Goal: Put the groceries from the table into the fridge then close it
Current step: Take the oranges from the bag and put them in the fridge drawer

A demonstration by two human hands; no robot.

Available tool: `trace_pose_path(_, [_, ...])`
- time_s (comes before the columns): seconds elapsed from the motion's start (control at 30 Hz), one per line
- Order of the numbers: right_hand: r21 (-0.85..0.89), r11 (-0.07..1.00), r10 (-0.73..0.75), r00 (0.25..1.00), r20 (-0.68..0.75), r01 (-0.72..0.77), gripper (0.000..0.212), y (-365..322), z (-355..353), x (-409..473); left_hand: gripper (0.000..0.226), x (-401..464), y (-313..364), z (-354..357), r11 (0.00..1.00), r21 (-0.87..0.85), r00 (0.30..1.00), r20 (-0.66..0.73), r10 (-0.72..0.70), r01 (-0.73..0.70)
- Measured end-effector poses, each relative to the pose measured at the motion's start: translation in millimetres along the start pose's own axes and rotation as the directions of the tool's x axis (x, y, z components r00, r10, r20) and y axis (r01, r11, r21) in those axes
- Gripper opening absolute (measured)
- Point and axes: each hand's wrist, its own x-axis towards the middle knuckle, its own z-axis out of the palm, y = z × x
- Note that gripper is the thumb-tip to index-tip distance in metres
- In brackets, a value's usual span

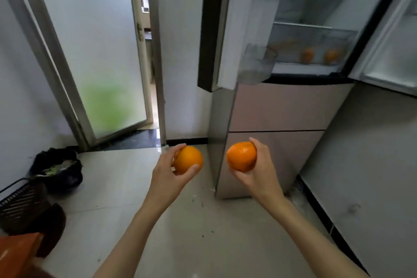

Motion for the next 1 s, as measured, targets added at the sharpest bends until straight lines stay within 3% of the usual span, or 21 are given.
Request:
trace_pose_path(0.23, [-0.038,0.993,0.103,0.980,-0.172,-0.111,0.090,101,-129,28,0.056,41,82,147,0.983,-0.063,0.966,0.185,0.182,-0.173])
trace_pose_path(0.47, [-0.048,0.982,0.164,0.948,-0.274,-0.183,0.092,174,-191,89,0.060,110,124,252,0.964,-0.079,0.933,0.243,0.264,-0.252])
trace_pose_path(1.0, [0.031,0.993,0.121,0.909,-0.399,-0.118,0.085,272,-277,356,0.063,362,212,415,0.931,-0.211,0.936,0.128,0.328,-0.297])
